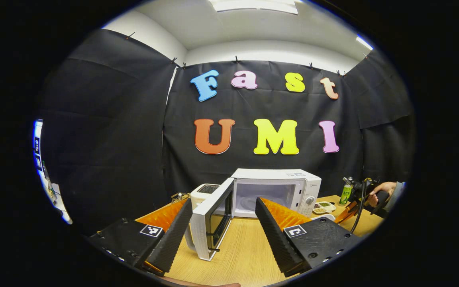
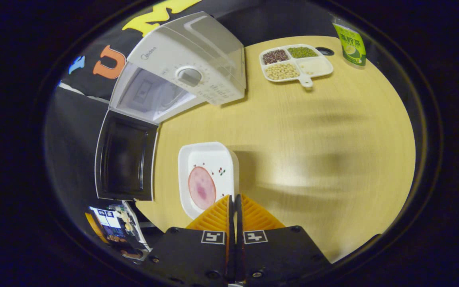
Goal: Open the microwave oven with the left hand, put the food in, and close the microwave oven.
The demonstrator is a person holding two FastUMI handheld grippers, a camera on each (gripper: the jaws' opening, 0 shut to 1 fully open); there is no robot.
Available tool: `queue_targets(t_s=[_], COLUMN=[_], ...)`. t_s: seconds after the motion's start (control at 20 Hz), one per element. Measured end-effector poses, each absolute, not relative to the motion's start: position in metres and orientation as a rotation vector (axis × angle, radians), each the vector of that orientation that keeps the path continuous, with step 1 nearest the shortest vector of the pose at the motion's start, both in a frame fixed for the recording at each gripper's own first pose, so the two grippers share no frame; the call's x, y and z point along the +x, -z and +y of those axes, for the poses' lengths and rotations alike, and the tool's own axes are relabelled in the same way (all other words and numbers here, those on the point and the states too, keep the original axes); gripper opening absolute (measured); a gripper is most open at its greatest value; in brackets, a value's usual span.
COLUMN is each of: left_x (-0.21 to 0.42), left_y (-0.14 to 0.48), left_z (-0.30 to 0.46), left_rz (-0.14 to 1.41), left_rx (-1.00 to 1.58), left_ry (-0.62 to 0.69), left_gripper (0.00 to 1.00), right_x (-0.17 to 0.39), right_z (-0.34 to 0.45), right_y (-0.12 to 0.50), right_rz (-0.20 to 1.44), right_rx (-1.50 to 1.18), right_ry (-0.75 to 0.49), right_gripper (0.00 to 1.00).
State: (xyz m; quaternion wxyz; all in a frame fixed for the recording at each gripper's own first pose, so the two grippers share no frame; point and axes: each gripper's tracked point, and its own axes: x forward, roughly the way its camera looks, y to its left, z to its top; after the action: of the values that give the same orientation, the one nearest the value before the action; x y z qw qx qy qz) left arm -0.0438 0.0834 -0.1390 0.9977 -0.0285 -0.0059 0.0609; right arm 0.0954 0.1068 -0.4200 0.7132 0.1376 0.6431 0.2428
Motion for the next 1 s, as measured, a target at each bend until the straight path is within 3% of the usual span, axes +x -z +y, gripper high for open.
queue_targets(t_s=[0.55,0.75,1.0], left_x=[-0.054,-0.050,-0.043], left_y=[0.144,0.152,0.159], left_z=[0.120,0.125,0.133], left_rz=[-0.005,0.013,0.027], left_rx=[-0.049,-0.055,-0.053], left_ry=[-0.149,-0.149,-0.152], left_gripper=[0.94,0.94,0.94], right_x=[0.084,0.109,0.146], right_z=[0.256,0.288,0.319], right_y=[0.428,0.426,0.422], right_rz=[1.342,1.211,1.090], right_rx=[0.451,0.606,0.891], right_ry=[-0.526,-0.393,-0.207], right_gripper=[0.04,0.00,0.04])
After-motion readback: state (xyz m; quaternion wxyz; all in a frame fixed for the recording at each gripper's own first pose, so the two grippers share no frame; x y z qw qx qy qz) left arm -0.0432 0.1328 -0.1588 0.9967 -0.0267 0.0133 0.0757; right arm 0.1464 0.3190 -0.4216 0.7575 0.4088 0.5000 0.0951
